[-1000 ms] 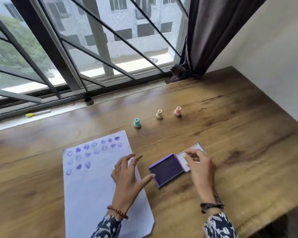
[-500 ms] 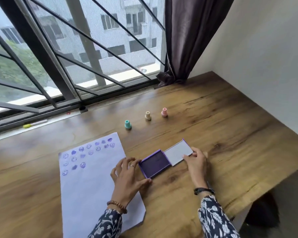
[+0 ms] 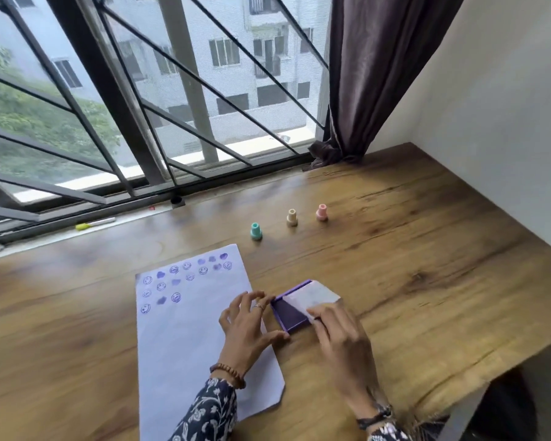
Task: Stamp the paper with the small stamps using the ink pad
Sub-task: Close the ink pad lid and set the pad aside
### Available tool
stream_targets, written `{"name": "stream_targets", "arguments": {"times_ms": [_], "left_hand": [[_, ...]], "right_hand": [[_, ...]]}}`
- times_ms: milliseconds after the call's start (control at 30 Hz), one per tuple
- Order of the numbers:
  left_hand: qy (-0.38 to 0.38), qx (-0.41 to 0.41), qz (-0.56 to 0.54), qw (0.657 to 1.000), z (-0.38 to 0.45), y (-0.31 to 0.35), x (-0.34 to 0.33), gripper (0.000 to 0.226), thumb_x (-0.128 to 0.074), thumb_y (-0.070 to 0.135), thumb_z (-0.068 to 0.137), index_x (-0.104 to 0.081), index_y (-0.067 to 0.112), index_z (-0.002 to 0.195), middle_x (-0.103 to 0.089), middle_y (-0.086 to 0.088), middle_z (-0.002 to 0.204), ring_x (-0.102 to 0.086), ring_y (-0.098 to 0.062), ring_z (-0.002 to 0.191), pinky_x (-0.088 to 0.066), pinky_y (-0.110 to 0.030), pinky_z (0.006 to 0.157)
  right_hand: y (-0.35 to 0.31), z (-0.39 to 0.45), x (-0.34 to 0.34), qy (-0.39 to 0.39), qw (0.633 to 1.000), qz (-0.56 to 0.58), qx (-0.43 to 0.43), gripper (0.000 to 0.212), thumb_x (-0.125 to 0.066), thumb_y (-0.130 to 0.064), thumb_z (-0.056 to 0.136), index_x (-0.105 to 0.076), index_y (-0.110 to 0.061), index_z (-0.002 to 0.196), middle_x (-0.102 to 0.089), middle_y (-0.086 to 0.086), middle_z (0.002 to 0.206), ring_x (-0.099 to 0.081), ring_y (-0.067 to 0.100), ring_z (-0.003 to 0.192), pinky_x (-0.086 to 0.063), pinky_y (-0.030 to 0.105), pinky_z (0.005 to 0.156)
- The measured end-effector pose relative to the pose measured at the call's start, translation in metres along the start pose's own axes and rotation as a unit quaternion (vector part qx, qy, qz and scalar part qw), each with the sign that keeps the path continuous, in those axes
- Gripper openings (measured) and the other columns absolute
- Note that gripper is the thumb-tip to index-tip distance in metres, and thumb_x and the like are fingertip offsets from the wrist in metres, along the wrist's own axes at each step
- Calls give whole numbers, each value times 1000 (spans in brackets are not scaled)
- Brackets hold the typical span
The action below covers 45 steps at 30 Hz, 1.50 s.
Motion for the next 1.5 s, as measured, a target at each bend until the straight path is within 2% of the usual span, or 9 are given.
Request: {"name": "stream_targets", "arguments": {"times_ms": [133,233,367,467,567,700,1033,1367,1500], "left_hand": [[11,-13,-1,1000,3,-5,7,53,-66,46,74,-48,41,124,-41,16,135,-27,-11,129,-10,-24,86],[48,-9,-43,998,6,-7,17,29,-64,33,80,-61,41,108,-52,17,124,-39,-10,120,-11,-23,77],[75,11,-92,993,14,-10,27,12,-64,28,82,-69,38,87,-58,17,106,-44,-5,104,-13,-28,74],[82,22,-104,991,17,-13,29,10,-66,29,80,-70,38,83,-56,21,98,-41,-1,99,-12,-29,71],[83,28,-122,989,16,-16,26,10,-67,29,79,-71,37,83,-60,16,103,-41,-1,100,-13,-29,74],[79,36,-150,985,16,-19,25,8,-68,27,78,-72,33,83,-60,13,103,-46,-7,104,-26,-41,92],[80,31,-180,980,15,-19,26,6,-70,23,77,-73,27,81,-59,12,98,-48,-17,108,-34,-51,97],[90,41,-144,985,14,-19,27,6,-68,31,78,-71,32,82,-62,15,105,-40,-5,108,-16,-28,83],[88,44,-143,985,15,-20,26,6,-68,31,78,-72,31,83,-62,15,106,-39,-4,107,-18,-32,87]], "right_hand": [[2,-20,-30,-87,996,-33,17,33,-78,-16,68,-63,-26,96,-66,-11,93,-60,6,86,-46,18,72],[4,-17,-33,-84,996,-24,18,32,-81,-18,64,-66,-25,92,-66,-10,90,-51,2,87,-44,20,74],[31,-4,-29,-64,991,29,-111,36,-80,-31,64,-66,-20,95,-60,3,109,-56,21,101,-52,33,82],[38,-1,-41,-126,977,29,-172,58,-78,-42,63,-58,-20,114,-43,9,134,-41,27,123,-42,39,98],[37,-1,-46,-145,972,17,-184,59,-75,-40,67,-52,-22,120,-36,8,140,-32,25,126,-35,35,103],[37,3,-46,-150,967,20,-205,56,-76,-33,67,-53,-19,116,-37,13,136,-30,29,123,-29,34,104],[33,-20,-40,-90,970,-15,-223,62,-82,-33,55,-56,-15,108,-44,17,120,-36,32,106,-35,42,93],[27,-15,-40,-109,974,-24,-199,61,-81,-34,56,-56,-17,108,-44,17,120,-35,32,109,-36,42,91],[28,-14,-42,-123,972,-30,-199,62,-81,-35,57,-55,-18,111,-42,16,123,-34,32,111,-34,40,93]]}}
Point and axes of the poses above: each hand's wrist, its own z-axis towards the middle knuckle, its own x-axis out of the back of the hand, y = z × x, the point moved 10 cm from there along z, towards the middle knuckle
